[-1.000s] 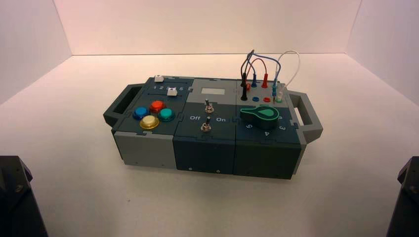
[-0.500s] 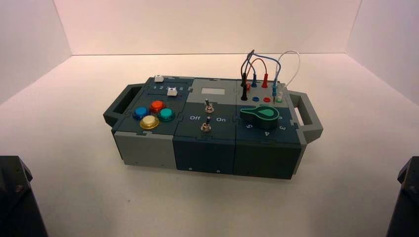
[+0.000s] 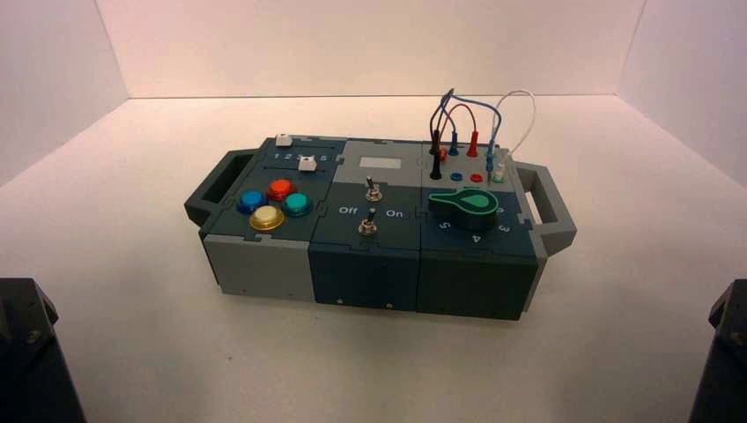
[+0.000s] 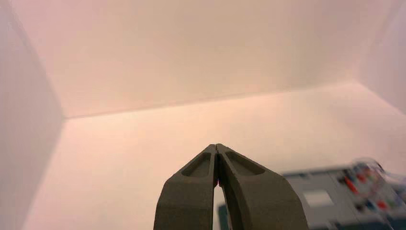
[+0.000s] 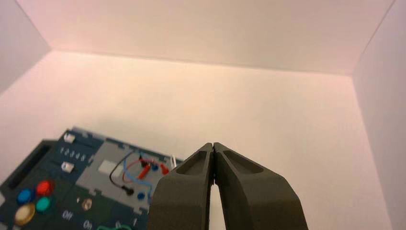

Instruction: Flip the bottom switch off with the left gripper.

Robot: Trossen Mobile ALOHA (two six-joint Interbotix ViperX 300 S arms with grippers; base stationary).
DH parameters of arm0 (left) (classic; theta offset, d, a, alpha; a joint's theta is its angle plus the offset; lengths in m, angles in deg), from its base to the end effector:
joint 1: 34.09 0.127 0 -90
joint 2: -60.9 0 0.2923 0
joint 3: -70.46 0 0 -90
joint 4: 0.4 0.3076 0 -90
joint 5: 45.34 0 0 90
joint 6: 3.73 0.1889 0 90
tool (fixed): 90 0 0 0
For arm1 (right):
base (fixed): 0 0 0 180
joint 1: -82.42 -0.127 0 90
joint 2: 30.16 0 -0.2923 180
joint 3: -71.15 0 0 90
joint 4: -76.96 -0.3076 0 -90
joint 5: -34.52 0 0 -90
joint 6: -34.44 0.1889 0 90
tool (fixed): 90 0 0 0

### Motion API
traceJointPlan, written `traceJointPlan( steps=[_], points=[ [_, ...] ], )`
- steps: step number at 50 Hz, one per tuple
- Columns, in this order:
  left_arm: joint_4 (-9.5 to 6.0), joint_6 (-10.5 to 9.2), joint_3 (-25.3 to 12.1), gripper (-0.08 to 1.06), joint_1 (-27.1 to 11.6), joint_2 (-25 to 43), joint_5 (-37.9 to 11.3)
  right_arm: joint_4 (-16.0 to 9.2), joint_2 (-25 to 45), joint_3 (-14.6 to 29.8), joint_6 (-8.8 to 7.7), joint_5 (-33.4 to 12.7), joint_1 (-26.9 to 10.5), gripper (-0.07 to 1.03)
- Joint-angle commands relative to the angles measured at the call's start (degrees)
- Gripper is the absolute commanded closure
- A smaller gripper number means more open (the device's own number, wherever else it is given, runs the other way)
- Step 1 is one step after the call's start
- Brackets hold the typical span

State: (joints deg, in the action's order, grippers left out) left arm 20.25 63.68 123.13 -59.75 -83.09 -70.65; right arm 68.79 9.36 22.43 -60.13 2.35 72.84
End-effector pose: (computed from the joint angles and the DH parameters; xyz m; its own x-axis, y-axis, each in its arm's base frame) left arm 0.2319 -0.0798 0.2343 0.8882 -0.2595 -0.3791 0.2791 0.9602 -0.0031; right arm 0.2391 0.0548 0.2279 0.8376 0.2181 -0.5008 -0.2099 0.9750 0.0736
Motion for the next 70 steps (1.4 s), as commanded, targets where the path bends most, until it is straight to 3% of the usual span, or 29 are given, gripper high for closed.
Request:
traceJointPlan(
  steps=[1, 9, 17, 20, 22, 26, 32, 37, 49, 59, 70],
  points=[
    [0.00, 0.18, -2.5, 1.01, -3.4, 3.3, -2.0, -0.1, 1.4, 2.7, -0.35, -1.7, -0.5, 0.99],
    [0.00, 0.18, -5.3, 1.01, -11.4, 8.3, -8.5, -0.1, 2.2, 4.1, -0.70, -6.7, -1.7, 0.99],
    [0.00, -0.26, -7.6, 1.01, -17.1, 12.2, -10.4, -0.1, 4.4, 5.6, -0.79, -11.5, -3.5, 0.98],
    [-0.79, -1.32, -8.5, 1.01, -19.1, 13.7, -10.6, -0.1, 5.7, 6.2, -0.79, -13.2, -4.6, 0.99],
    [-1.67, -1.67, -9.1, 1.01, -20.0, 14.4, -10.8, -0.1, 6.4, 6.3, -0.53, -14.1, -5.0, 0.99],
    [-5.63, -1.76, -10.5, 1.01, -21.7, 16.6, -11.3, -0.5, 8.4, 6.7, -0.53, -16.4, -5.4, 0.99],
    [-10.20, -1.67, -12.0, 1.01, -23.8, 19.7, -12.5, -1.0, 9.8, 6.8, -0.44, -18.2, -5.4, 0.98],
    [-12.83, -1.67, -12.5, 1.01, -26.6, 22.6, -12.7, -2.3, 11.4, 6.3, -0.26, -19.2, -5.4, 0.99],
    [-13.36, -1.67, -12.7, 1.01, -28.0, 24.4, -12.7, -3.2, 19.3, 4.7, -0.35, -17.1, -5.4, 0.99],
    [-13.36, -1.67, -13.0, 1.01, -28.0, 25.6, -12.0, -4.1, 26.0, 5.9, -0.44, -16.2, -5.5, 0.99],
    [-14.50, -1.85, -13.4, 1.01, -28.3, 28.5, -10.7, -6.3, 32.3, 6.8, -0.53, -14.3, -8.4, 0.99]
  ],
)
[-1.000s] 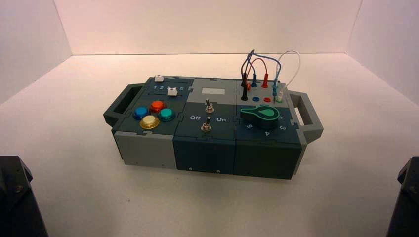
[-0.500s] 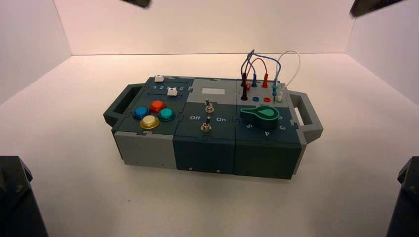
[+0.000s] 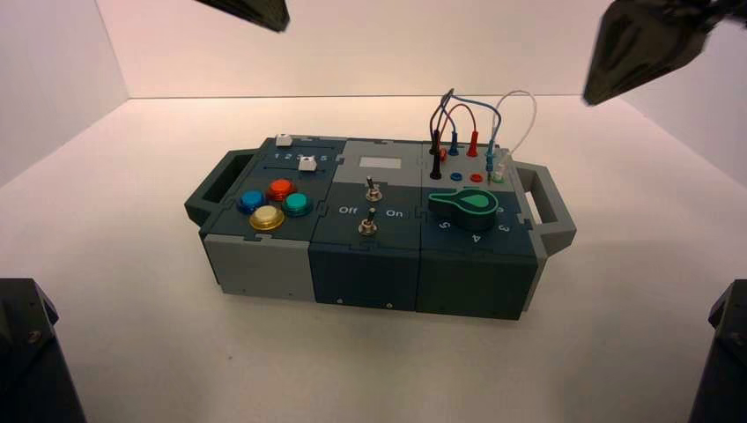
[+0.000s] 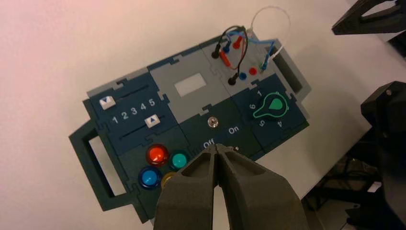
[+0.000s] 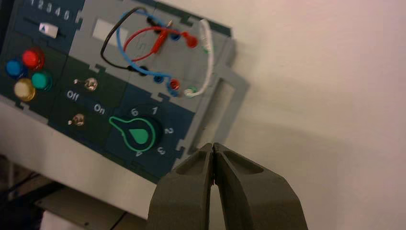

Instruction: Flip the bottom switch off with the left gripper.

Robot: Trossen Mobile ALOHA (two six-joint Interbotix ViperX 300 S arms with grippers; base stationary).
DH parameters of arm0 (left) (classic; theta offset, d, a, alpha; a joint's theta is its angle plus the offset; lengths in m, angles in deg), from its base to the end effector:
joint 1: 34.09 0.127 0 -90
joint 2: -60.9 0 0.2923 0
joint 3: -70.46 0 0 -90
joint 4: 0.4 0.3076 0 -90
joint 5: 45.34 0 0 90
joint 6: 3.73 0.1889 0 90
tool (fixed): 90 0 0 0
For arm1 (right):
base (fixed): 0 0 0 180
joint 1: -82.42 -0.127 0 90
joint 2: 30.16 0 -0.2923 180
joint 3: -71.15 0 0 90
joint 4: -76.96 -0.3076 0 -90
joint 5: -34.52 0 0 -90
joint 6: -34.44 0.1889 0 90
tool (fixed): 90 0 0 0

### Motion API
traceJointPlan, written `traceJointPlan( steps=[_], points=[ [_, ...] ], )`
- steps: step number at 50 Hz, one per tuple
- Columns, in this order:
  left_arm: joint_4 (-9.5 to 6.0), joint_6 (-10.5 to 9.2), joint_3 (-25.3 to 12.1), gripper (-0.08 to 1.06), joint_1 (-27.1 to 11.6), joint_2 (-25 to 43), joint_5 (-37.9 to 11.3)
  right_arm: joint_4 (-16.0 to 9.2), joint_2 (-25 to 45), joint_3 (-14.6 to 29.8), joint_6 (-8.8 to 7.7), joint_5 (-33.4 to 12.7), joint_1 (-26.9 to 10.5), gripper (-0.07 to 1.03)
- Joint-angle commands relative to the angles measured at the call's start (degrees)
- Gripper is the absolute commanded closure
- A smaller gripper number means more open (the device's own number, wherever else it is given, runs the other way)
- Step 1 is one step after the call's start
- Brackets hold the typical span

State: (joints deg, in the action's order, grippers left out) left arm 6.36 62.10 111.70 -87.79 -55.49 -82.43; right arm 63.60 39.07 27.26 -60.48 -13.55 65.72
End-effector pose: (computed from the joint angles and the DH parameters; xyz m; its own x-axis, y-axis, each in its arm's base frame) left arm 0.1790 -0.2210 0.1620 0.4228 -0.4557 -0.7833 0.5869 0.7963 -0.1464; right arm 0.2221 0.1005 0.1042 0.2670 0.2596 -0.9281 -0.2730 0.9440 0.1855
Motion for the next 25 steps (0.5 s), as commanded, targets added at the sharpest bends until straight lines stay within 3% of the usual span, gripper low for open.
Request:
traceJointPlan(
  steps=[1, 7, 25],
  points=[
    [-0.97, -0.26, -2.0, 1.01, -0.3, 1.2, 1.2, -1.3, 3.7, 1.9, -0.18, 2.1, -1.3, 0.99],
    [-1.85, -0.18, -2.5, 1.01, -0.5, 2.5, 2.2, -1.5, 7.8, 1.9, -0.26, 3.8, -1.3, 0.99],
    [-2.37, -0.35, -4.5, 1.01, -2.5, 8.6, 3.7, -1.5, 20.7, 4.3, -0.44, 8.0, -1.4, 0.99]
  ],
)
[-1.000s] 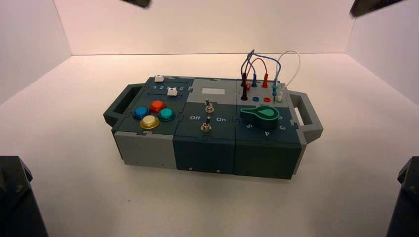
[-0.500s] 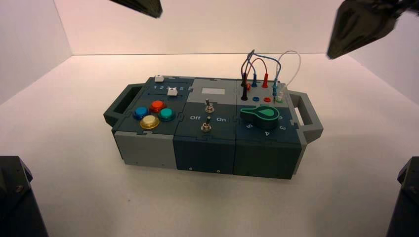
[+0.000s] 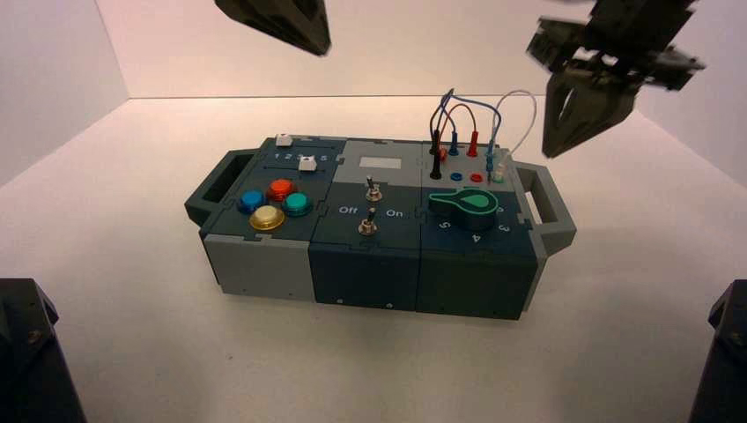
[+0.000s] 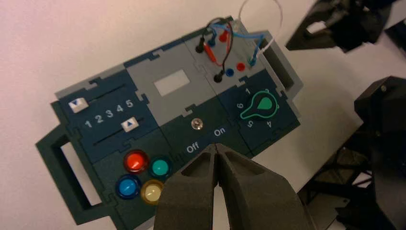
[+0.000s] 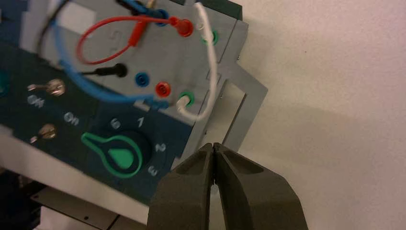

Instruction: Flip the bottom switch off with the left gripper.

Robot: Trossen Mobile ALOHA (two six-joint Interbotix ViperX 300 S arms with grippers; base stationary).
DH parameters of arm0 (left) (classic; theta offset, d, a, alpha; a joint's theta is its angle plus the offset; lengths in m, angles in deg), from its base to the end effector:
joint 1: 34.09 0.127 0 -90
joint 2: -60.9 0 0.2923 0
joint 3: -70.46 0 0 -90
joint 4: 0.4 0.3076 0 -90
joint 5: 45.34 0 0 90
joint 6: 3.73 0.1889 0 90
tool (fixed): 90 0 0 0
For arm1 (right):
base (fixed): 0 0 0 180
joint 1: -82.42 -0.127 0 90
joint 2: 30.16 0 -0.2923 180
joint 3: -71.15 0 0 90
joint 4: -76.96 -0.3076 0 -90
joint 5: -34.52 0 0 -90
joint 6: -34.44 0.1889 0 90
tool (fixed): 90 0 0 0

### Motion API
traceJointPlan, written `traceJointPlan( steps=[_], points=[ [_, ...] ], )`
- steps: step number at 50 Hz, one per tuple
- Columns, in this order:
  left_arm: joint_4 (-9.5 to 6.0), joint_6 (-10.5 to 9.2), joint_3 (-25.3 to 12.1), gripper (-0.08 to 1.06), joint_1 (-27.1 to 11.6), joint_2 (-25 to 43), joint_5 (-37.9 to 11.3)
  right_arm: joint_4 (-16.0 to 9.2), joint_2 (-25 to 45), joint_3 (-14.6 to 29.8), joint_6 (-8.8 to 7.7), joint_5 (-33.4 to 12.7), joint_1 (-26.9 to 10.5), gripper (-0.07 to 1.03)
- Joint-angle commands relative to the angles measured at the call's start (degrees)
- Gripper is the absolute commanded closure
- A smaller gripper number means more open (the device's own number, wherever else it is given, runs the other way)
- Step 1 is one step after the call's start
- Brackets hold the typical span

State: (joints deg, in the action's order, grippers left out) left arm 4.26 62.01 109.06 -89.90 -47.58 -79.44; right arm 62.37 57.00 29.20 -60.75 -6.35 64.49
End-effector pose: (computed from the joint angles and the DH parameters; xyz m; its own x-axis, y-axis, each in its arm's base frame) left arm 0.1795 -0.2489 0.1455 0.3666 -0.4586 -0.8095 0.6017 0.7805 -0.1696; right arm 0.2374 0.1095 0.0420 0.1275 0.2145 -0.9684 -0.2349 0.9551 0.1806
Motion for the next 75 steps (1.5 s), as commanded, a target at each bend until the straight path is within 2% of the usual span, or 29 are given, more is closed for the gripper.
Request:
traceJointPlan(
  steps=[1, 19, 21, 22, 33, 45, 65, 68, 75],
  points=[
    [-0.26, -0.26, -1.8, 1.01, -0.5, 0.9, 0.7, -0.3, 3.4, 2.6, -0.18, 0.8, -0.2, 0.99],
    [-0.79, -0.26, -1.8, 1.01, -0.8, 1.9, 2.7, -0.3, 11.2, 5.8, 0.53, 1.8, -0.2, 0.99],
    [-0.97, -0.26, -1.8, 1.01, -0.8, 2.0, 3.1, -0.3, 12.7, 6.1, 0.62, 1.9, -0.1, 0.99],
    [-1.67, -0.26, -1.8, 1.01, -1.1, 2.3, 3.3, -0.3, 14.8, 6.2, 0.62, 2.2, -0.1, 0.99],
    [-3.08, -0.18, -1.9, 1.01, -3.1, 5.2, 3.8, -0.3, 18.5, 7.3, 0.97, 2.6, -0.1, 0.99],
    [-7.38, -0.26, -3.0, 1.01, -5.8, 10.6, 2.8, -0.3, 21.4, 8.3, 0.97, 3.2, -0.1, 0.99],
    [-14.33, -0.79, -4.7, 1.01, -6.7, 11.2, -1.7, -0.2, 22.1, 9.0, 0.97, 2.4, -0.1, 0.99],
    [-14.85, -1.32, -4.7, 1.01, -6.7, 11.2, -1.6, -0.2, 22.1, 9.3, 0.97, 2.1, -0.1, 0.99],
    [-14.94, -2.29, -4.3, 1.01, -6.7, 12.1, -1.2, -0.2, 22.2, 10.0, 0.97, 1.6, -0.1, 0.99]
  ],
)
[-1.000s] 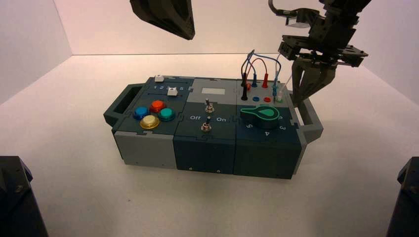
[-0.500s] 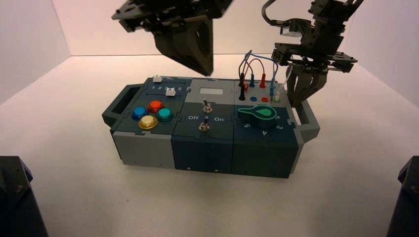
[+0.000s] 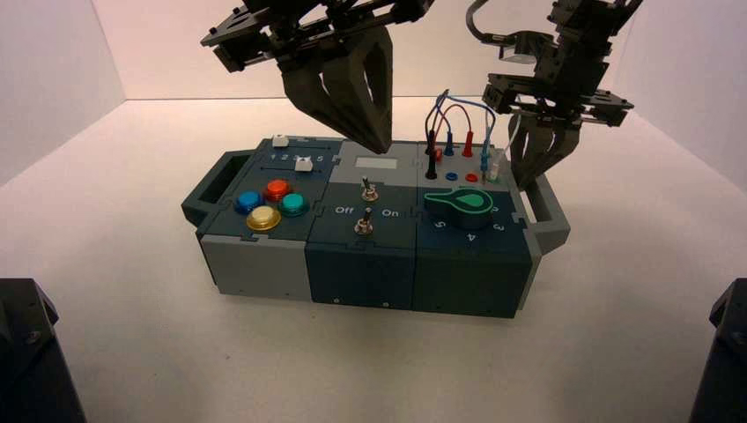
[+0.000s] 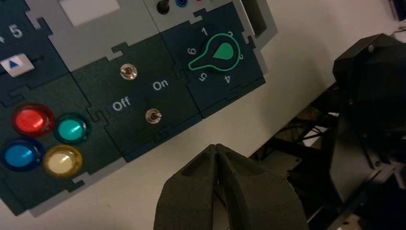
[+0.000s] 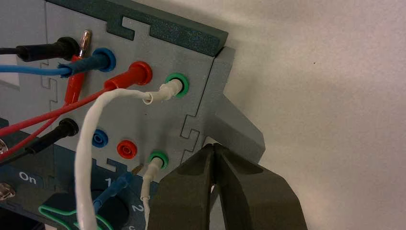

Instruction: Flip the bottom switch off with the left gripper.

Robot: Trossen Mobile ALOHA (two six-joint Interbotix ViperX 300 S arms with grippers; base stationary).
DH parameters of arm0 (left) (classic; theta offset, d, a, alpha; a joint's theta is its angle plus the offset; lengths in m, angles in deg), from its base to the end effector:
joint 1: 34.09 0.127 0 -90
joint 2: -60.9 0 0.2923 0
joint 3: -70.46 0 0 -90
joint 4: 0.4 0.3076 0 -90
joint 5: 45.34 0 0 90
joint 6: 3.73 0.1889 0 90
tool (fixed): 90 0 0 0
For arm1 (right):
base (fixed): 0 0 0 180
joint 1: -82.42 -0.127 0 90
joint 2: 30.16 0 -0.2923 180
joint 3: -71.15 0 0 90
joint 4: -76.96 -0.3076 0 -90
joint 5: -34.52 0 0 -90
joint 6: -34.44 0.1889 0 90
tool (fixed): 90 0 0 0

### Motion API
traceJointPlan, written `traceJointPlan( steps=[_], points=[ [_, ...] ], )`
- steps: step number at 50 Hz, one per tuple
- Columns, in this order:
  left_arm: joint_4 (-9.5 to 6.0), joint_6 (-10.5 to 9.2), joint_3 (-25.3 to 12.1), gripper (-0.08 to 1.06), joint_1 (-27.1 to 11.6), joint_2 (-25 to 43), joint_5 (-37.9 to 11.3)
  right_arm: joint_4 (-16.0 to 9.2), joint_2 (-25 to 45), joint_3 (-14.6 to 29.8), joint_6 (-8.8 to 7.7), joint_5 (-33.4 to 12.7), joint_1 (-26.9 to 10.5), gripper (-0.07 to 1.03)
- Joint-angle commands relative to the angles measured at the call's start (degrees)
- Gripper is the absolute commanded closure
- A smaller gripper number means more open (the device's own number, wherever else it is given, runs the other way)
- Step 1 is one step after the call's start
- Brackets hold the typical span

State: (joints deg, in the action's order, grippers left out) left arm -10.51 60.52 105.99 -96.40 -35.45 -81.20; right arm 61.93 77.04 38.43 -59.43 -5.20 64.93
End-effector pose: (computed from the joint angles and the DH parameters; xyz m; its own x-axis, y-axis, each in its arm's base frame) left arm 0.1300 -0.2895 0.0978 0.1071 -0.4254 -0.8987 0.5128 0.7980 -0.3166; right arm 0.2661 0.1167 -0.0154 -0.0279 0.1650 -0.9859 -0.1679 0.9715 0.1673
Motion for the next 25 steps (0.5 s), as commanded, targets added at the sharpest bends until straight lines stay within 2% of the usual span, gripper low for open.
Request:
traceJointPlan(
  steps=[1, 9, 25],
  points=[
    [-0.18, -0.97, -1.2, 1.01, -0.2, 0.2, 0.6, 0.3, 2.2, 0.9, -0.26, 0.4, -0.5, 0.99],
    [-0.35, -2.02, -1.1, 1.01, -0.2, 3.0, 1.1, 0.2, 2.5, 1.8, -0.35, 0.1, -0.5, 0.99],
    [-0.44, -2.11, -1.9, 1.01, -0.2, 8.6, 2.5, 0.3, 4.3, 3.0, -0.44, 0.1, -0.5, 0.99]
  ],
)
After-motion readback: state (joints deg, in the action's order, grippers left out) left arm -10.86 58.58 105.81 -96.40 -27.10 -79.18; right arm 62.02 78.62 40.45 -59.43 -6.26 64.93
